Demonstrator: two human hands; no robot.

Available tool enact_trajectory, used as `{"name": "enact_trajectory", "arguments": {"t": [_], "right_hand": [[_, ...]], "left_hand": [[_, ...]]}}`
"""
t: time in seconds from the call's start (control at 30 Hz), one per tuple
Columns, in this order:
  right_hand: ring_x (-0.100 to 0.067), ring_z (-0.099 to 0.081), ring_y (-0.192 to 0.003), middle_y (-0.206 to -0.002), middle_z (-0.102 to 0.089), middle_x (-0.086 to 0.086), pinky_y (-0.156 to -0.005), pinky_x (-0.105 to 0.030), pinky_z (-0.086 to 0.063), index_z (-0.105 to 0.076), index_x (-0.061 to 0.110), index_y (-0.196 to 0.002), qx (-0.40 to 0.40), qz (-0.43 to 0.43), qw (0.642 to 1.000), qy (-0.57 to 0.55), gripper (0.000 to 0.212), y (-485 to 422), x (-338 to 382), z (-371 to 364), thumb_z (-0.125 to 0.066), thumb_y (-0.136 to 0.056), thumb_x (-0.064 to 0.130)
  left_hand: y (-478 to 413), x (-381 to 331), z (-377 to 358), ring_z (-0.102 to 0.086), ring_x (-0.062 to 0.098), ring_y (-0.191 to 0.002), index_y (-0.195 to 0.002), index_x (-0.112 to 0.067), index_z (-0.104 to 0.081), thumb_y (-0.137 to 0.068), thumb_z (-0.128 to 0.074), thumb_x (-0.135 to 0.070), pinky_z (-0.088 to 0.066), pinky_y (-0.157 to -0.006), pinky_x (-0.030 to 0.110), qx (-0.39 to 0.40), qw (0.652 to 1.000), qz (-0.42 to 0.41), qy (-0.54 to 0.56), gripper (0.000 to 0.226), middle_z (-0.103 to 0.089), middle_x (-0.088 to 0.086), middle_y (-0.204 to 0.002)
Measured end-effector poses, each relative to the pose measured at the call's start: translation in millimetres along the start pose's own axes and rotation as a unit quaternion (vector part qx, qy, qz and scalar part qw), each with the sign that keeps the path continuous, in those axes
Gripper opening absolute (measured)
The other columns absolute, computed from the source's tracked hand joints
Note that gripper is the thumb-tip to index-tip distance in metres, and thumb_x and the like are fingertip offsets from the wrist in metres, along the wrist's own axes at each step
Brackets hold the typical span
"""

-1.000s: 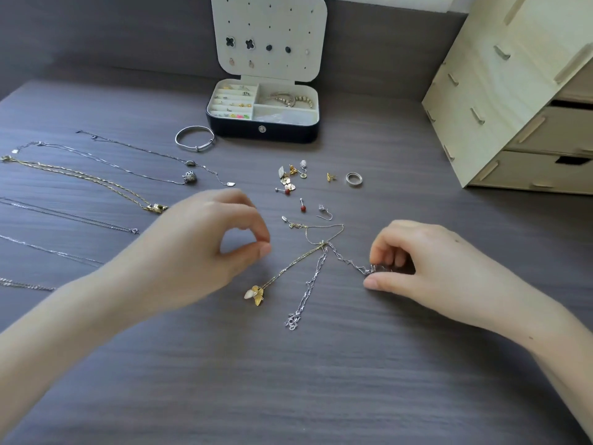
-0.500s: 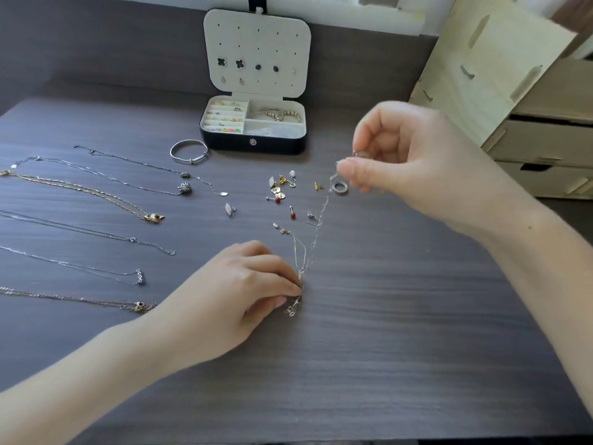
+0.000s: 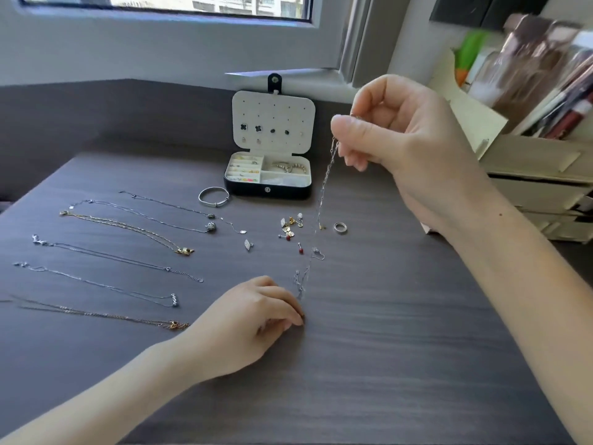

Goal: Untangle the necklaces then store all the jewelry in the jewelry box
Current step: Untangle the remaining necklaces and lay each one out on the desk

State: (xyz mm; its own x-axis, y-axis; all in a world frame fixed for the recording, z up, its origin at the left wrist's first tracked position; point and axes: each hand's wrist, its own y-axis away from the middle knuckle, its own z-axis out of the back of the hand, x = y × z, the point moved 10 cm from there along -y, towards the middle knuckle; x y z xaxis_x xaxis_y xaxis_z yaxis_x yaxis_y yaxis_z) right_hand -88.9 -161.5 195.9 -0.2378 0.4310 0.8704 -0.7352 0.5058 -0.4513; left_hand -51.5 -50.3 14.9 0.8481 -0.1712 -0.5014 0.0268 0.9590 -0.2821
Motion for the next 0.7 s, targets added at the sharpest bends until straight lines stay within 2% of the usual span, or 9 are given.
{"name": "enact_trajectory", "arguments": {"t": [0.1,0.23,0.33,0.47,0.53,0.6,0.63,0.7], "right_hand": [[-0.015,-0.052,-0.053,-0.056,-0.06,0.003,-0.051,-0.025,-0.042,-0.049,0.013,-0.075,-0.041,0.012,0.999,-0.024,0.017,-5.1,9.7,6.7,-0.065,-0.081,0.009],[-0.017,-0.053,-0.054,-0.059,-0.06,-0.002,-0.051,-0.025,-0.043,-0.049,0.012,-0.075,-0.074,0.008,0.997,-0.01,0.018,-9.9,9.0,13.7,-0.065,-0.083,0.007],[-0.016,-0.054,-0.054,-0.061,-0.06,-0.004,-0.051,-0.025,-0.043,-0.049,0.013,-0.075,-0.1,-0.013,0.995,0.018,0.019,-8.1,-2.0,23.0,-0.066,-0.082,0.008],[-0.013,-0.055,-0.052,-0.06,-0.061,-0.001,-0.05,-0.023,-0.044,-0.047,0.015,-0.075,-0.15,-0.033,0.986,0.061,0.022,1.0,-15.5,40.6,-0.064,-0.085,0.005],[-0.015,-0.057,-0.053,-0.061,-0.063,-0.002,-0.051,-0.024,-0.045,-0.047,0.016,-0.075,-0.141,-0.047,0.987,0.063,0.022,5.1,-24.3,40.1,-0.063,-0.086,0.005],[-0.019,-0.059,-0.055,-0.062,-0.066,-0.005,-0.052,-0.027,-0.047,-0.047,0.015,-0.077,-0.125,-0.06,0.989,0.045,0.021,8.6,-31.6,38.1,-0.062,-0.088,0.005],[-0.021,-0.061,-0.056,-0.063,-0.067,-0.006,-0.053,-0.028,-0.047,-0.046,0.014,-0.077,-0.119,-0.063,0.99,0.033,0.021,10.0,-33.1,37.2,-0.061,-0.088,0.005],[-0.022,-0.062,-0.058,-0.064,-0.068,-0.006,-0.054,-0.029,-0.048,-0.046,0.013,-0.078,-0.104,-0.066,0.992,0.015,0.02,11.8,-33.5,35.6,-0.061,-0.089,0.005]], "left_hand": [[-1.4,-3.9,1.3,-0.053,0.008,-0.078,-0.085,-0.023,-0.073,-0.08,-0.06,-0.008,-0.043,-0.068,0.012,-0.006,1.0,-0.018,-0.023,0.021,-0.068,-0.019,-0.093],[0.9,-8.6,1.3,-0.051,0.006,-0.078,-0.087,-0.017,-0.072,-0.079,-0.058,-0.002,-0.038,-0.07,0.006,-0.007,0.998,-0.034,-0.045,0.022,-0.068,-0.013,-0.09],[3.7,-4.4,7.4,-0.05,0.004,-0.075,-0.083,-0.017,-0.07,-0.08,-0.054,0.0,-0.036,-0.069,0.005,-0.013,1.0,-0.007,-0.006,0.023,-0.066,-0.009,-0.085],[13.1,-5.4,5.6,-0.052,0.0,-0.076,-0.079,-0.019,-0.069,-0.075,-0.055,0.004,-0.03,-0.067,-0.003,0.035,0.999,0.011,0.019,0.028,-0.066,-0.009,-0.085],[16.0,-5.6,3.3,-0.053,-0.003,-0.074,-0.081,-0.017,-0.071,-0.078,-0.056,0.005,-0.033,-0.064,-0.001,0.067,0.997,0.022,0.038,0.027,-0.066,-0.007,-0.088],[15.2,-3.1,3.5,-0.056,-0.002,-0.07,-0.082,-0.018,-0.071,-0.082,-0.059,0.002,-0.04,-0.063,0.008,0.086,0.994,0.042,0.054,0.024,-0.065,-0.009,-0.089],[13.9,-2.6,4.7,-0.057,0.0,-0.07,-0.082,-0.02,-0.071,-0.082,-0.061,0.0,-0.043,-0.063,0.012,0.089,0.993,0.051,0.059,0.023,-0.065,-0.012,-0.088],[9.8,2.0,8.8,-0.057,0.002,-0.067,-0.083,-0.023,-0.069,-0.082,-0.063,-0.002,-0.042,-0.061,0.012,0.078,0.991,0.08,0.071,0.022,-0.063,-0.018,-0.079]]}}
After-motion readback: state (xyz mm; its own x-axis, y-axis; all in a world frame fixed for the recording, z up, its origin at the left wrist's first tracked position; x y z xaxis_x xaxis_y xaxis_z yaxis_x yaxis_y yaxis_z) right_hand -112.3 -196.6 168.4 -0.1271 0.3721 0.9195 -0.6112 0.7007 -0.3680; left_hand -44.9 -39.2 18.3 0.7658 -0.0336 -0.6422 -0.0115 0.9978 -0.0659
